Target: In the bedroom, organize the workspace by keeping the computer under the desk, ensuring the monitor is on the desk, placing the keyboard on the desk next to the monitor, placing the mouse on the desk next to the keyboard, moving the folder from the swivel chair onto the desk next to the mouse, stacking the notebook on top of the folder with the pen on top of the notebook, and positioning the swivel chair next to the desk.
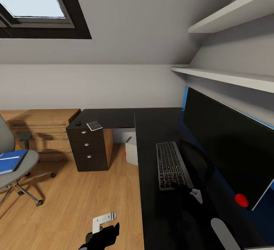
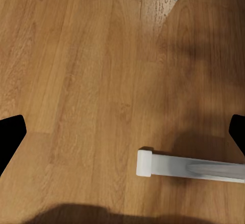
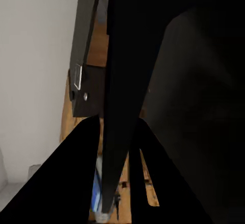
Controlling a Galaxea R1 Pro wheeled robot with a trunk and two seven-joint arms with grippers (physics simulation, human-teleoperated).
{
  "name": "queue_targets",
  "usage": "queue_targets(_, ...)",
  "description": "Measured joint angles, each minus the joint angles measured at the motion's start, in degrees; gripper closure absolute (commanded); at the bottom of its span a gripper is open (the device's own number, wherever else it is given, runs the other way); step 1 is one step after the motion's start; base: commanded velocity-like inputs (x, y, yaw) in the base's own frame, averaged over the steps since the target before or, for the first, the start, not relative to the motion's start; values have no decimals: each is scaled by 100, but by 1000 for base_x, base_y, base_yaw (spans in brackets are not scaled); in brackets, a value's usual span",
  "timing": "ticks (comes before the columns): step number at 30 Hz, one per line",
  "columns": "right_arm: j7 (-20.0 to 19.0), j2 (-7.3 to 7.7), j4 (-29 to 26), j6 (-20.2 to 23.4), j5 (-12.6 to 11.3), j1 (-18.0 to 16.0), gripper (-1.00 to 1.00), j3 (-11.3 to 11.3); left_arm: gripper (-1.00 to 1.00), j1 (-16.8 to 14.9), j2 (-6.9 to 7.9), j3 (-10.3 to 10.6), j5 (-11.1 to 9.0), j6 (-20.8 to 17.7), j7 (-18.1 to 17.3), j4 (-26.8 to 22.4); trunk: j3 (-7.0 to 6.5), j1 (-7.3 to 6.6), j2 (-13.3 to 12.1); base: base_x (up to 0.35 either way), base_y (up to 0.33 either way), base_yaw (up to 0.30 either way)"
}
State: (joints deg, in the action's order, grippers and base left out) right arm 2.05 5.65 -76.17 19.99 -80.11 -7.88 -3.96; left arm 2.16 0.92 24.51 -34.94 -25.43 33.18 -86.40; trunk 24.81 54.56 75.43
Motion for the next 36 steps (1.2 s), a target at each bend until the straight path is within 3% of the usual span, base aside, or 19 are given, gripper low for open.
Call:
queue_targets(6,7,-177,103,-137,543,-11,100,-3,-100,-1,0,0,0,0,0,-2,0,0,0,0,0,0)
queue_targets(23,-20,-169,498,-60,533,-330,100,16,-100,-2,-9,9,-4,0,0,-3,0,0,1,0,0,0)
queue_targets(29,-123,-75,669,18,508,-446,100,24,-100,-2,-9,15,-8,0,0,1,0,0,1,0,0,0)
queue_targets(33,-380,18,1195,43,492,-780,100,29,-100,-2,-9,18,-8,0,0,2,-1,0,1,0,0,0)
queue_targets(36,-496,48,1345,59,484,-850,100,38,-100,-2,-9,18,-7,0,0,2,0,0,1,0,0,0)
